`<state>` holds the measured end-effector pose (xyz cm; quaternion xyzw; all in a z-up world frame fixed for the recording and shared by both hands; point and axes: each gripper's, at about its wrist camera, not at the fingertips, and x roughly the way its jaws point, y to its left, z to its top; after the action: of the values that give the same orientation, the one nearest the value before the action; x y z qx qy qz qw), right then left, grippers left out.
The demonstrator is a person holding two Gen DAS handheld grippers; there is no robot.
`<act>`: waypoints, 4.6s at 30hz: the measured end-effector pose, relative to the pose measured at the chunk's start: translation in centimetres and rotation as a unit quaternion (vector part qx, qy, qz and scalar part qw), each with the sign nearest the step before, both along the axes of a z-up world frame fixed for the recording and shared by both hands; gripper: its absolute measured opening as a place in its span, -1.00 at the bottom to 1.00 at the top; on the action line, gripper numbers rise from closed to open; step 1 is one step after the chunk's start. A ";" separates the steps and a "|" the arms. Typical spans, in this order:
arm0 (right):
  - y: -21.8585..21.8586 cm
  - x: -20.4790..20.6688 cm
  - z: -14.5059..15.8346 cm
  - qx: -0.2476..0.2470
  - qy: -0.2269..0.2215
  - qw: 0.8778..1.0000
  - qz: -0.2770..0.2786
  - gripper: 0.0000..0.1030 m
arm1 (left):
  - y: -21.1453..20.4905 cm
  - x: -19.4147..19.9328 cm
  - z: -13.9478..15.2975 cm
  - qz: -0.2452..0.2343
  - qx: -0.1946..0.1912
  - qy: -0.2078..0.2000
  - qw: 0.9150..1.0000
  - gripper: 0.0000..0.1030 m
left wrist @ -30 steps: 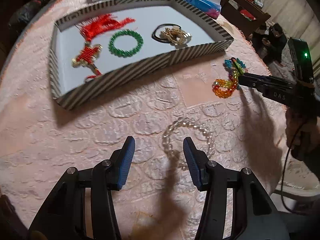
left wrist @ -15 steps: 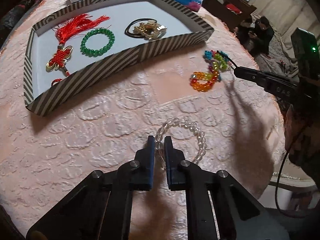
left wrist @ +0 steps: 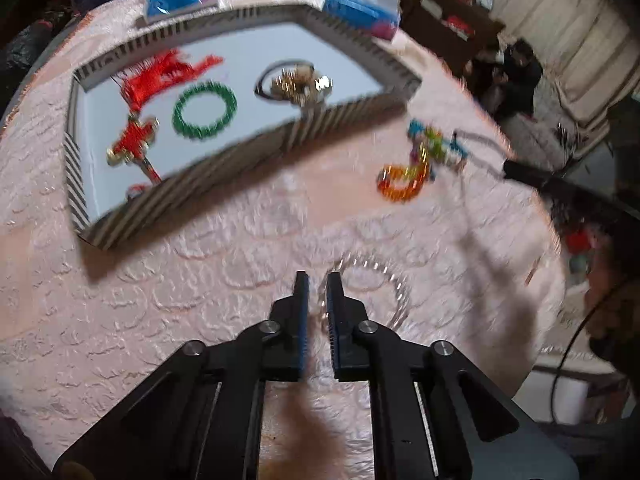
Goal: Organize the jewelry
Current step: 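Grasp the clear pearl bracelet with the left tool while the right grasps the black hair tie, then carry the pearl bracelet with the left tool while the right carries the hair tie into the tray, then release the pearl bracelet with the left tool while the right releases the hair tie in the tray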
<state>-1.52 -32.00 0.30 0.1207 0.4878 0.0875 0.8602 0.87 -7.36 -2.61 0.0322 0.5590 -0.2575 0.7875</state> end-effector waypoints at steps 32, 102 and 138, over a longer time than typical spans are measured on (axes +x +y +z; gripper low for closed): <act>3.2 -3.2 -3.6 -0.035 0.031 0.995 0.087 -0.58 | -0.1 -1.8 2.7 -0.005 -0.020 -0.034 0.999 -0.88; 5.2 4.8 8.6 0.003 -0.047 0.997 0.054 -0.89 | 0.6 4.4 11.9 0.059 -0.052 -0.104 0.991 -0.88; 8.7 19.0 0.0 -0.010 0.032 0.993 0.112 -0.89 | 1.8 18.0 2.5 0.154 0.011 -0.020 0.988 -0.88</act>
<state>17.48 -23.27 0.26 0.0599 0.5262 0.1746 0.8301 18.85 -5.54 -0.06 -0.0399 0.5440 -0.1265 0.8285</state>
